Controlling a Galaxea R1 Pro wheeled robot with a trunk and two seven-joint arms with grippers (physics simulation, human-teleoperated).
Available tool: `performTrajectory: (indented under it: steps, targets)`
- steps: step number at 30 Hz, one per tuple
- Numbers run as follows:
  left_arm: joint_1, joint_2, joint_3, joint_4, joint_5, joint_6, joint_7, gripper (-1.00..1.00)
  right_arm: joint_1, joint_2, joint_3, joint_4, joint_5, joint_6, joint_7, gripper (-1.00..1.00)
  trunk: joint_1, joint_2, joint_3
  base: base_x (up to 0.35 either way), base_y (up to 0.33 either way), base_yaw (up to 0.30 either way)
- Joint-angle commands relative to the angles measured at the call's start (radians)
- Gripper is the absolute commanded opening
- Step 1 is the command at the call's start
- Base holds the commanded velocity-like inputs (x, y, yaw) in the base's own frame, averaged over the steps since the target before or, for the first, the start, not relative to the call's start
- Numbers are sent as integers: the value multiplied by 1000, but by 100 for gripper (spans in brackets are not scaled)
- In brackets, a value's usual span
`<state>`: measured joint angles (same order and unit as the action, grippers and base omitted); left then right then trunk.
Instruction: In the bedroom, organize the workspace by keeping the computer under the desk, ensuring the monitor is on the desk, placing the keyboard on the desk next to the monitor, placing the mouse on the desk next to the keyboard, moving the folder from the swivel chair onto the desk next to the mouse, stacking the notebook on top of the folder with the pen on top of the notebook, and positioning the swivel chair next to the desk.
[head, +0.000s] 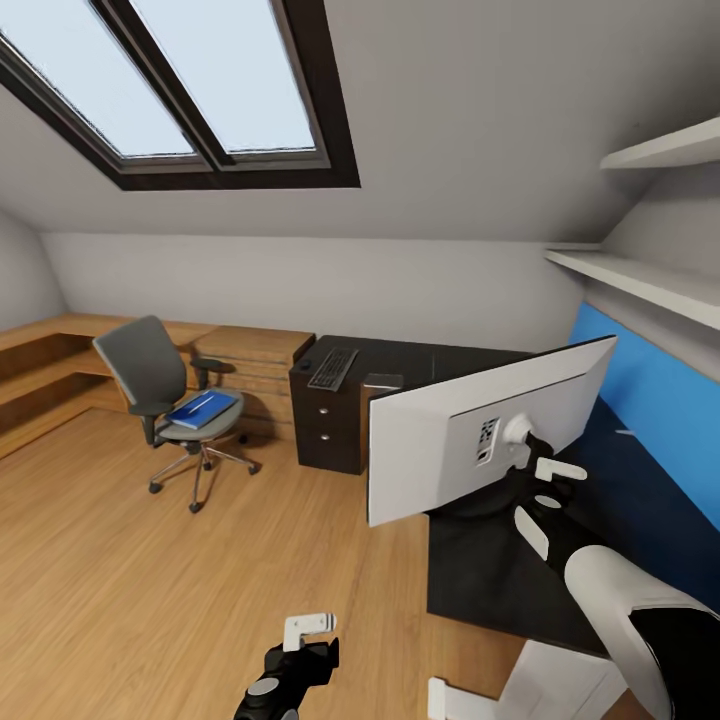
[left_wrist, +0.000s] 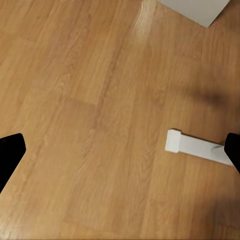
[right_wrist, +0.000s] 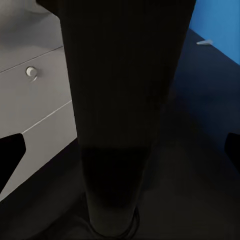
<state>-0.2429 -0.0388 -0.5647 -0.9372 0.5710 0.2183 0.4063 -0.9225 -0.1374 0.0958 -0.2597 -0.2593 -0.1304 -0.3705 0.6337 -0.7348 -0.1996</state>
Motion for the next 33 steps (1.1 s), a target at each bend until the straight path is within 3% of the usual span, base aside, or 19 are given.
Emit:
performTrajectory:
  steps: [1, 33]
  targets:
    - [-1, 1, -3, -2, 7, 3, 8, 100, -1, -1, 9, 1, -11, -4, -4, 100, 0, -1, -2, 20, -21, 0]
    - [-1, 1, -3, -2, 8, 3, 6, 100, -1, 0, 9, 2, -11, -5, -4, 100, 0, -1, -2, 34, -17, 0]
